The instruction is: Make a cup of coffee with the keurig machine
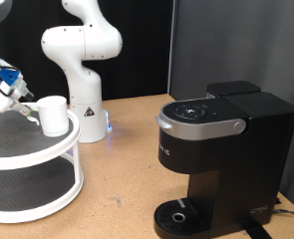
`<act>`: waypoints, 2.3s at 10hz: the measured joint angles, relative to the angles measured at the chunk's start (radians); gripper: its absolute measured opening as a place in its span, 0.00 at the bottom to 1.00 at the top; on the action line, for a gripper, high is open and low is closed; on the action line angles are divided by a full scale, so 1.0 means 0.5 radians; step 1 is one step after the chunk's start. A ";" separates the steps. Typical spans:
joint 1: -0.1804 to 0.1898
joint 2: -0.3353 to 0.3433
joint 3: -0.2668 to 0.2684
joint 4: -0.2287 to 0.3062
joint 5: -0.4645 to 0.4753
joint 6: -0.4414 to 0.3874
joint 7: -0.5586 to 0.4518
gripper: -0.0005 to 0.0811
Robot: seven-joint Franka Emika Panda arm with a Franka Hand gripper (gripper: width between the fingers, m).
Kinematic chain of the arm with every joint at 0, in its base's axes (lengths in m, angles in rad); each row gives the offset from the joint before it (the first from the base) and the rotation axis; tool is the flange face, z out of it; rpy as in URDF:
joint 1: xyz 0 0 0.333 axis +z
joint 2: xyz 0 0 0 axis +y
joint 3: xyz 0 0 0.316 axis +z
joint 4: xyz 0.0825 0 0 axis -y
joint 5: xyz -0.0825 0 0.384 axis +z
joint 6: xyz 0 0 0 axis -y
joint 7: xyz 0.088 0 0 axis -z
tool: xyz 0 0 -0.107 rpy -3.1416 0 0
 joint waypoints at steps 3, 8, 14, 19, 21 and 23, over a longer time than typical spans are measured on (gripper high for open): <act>0.000 0.008 0.000 -0.031 -0.009 0.028 -0.004 0.97; 0.000 0.019 0.000 -0.082 -0.013 0.038 -0.033 0.99; 0.000 0.034 0.000 -0.128 -0.009 0.090 -0.038 0.63; 0.000 0.034 0.000 -0.145 0.024 0.141 -0.040 0.09; 0.000 0.032 0.000 -0.145 0.056 0.151 -0.040 0.09; 0.000 0.026 0.000 -0.140 0.071 0.143 -0.040 0.09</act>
